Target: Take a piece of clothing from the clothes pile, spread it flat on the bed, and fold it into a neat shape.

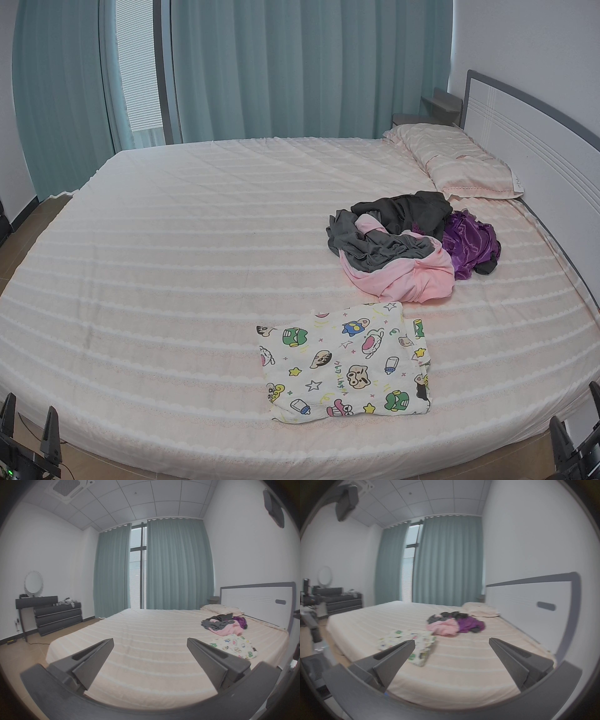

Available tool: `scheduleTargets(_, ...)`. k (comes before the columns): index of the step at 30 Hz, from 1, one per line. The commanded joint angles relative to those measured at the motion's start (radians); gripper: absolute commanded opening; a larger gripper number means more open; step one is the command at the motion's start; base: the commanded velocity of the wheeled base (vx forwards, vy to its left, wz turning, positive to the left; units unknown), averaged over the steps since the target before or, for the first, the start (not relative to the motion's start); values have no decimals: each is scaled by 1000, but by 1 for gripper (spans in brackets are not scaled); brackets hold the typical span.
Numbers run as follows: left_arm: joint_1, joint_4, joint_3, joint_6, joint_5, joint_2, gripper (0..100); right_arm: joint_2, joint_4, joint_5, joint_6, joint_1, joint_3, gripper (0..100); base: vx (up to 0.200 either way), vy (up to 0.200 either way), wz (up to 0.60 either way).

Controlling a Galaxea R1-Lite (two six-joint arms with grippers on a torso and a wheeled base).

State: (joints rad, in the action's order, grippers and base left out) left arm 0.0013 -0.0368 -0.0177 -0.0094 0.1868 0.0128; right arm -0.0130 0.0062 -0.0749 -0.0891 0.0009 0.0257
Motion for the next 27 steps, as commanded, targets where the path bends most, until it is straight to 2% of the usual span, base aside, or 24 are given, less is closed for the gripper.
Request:
scheduleTargets(1, 0, 29, 18, -23, -92, -13, 100, 10, 43, -189, 92, 1, 16, 100, 0, 0, 0)
scheduleTargets(4, 0, 31, 18, -21, -92, -11, 100, 10, 41, -272, 157, 2, 16, 100, 0, 0, 0)
scheduleTargets(6, 0, 31, 18, -21, -92, -11, 100, 10, 35, -266, 239, 2, 16, 100, 0, 0, 0)
scheduleTargets(7, 0, 31, 18, -21, -92, -11, 100, 10, 25, -230, 285, 1, 16, 100, 0, 0, 0)
scheduleTargets(8, 0, 31, 18, -21, -92, -11, 100, 10, 11, -189, 290, 1, 11, 100, 0, 0, 0)
scheduleTargets(9, 0, 31, 18, -23, -92, -11, 100, 10, -12, -118, 282, 1, 3, 100, 0, 0, 0)
scheduleTargets(10, 0, 31, 18, -23, -92, -11, 100, 10, -23, -79, 275, 1, 0, 100, 0, 0, 0)
scheduleTargets(11, 0, 31, 18, -21, -92, -11, 100, 10, -41, 0, 249, 1, -10, 100, 0, 0, 0)
scheduleTargets(12, 0, 31, 18, -21, -92, -11, 100, 10, -41, 50, 223, 1, -10, 100, 0, 0, 0)
scheduleTargets(13, 0, 31, 18, -21, -92, -11, 100, 10, -41, 50, 223, 1, -10, 100, 0, 0, 0)
scheduleTargets(14, 0, 31, 18, -21, -92, -11, 100, 10, -54, 98, 186, 1, -15, 100, 0, 0, 0)
scheduleTargets(15, 0, 31, 18, -21, -90, -11, 100, 11, -63, 113, 169, 2, -20, 100, 0, 0, 0)
scheduleTargets(16, 0, 31, 18, -21, -92, -11, 100, 11, -66, 116, 154, 1, -23, 100, 0, 0, 0)
scheduleTargets(18, 0, 31, 18, -21, -92, -11, 100, 11, -100, 89, 62, 2, -26, 100, 0, 0, 0)
scheduleTargets(20, 0, 31, 18, -23, -90, -11, 100, 11, -132, 12, 14, 1, -26, 100, 0, 0, 0)
scheduleTargets(21, 0, 31, 18, -21, -90, -11, 100, 11, -127, -5, 12, 2, -26, 100, 0, 0, 0)
scheduleTargets(22, 0, 31, 18, -21, -90, -13, 100, 11, -60, -62, 34, 2, -23, 100, 0, 0, 0)
scheduleTargets(23, 0, 31, 18, -23, -90, -11, 100, 11, -28, -68, 94, 2, -13, 100, 0, 0, 0)
scheduleTargets(24, 0, 31, 18, -23, -90, -11, 100, 10, -29, -55, 158, 1, -15, 100, 0, 0, 0)
scheduleTargets(25, 0, 31, 18, -23, -90, -11, 100, 10, -35, -45, 166, 1, -17, 100, 0, 0, 0)
scheduleTargets(27, 0, 31, 18, -23, -90, -11, 100, 10, -45, -3, 127, 1, -20, 100, 0, 0, 0)
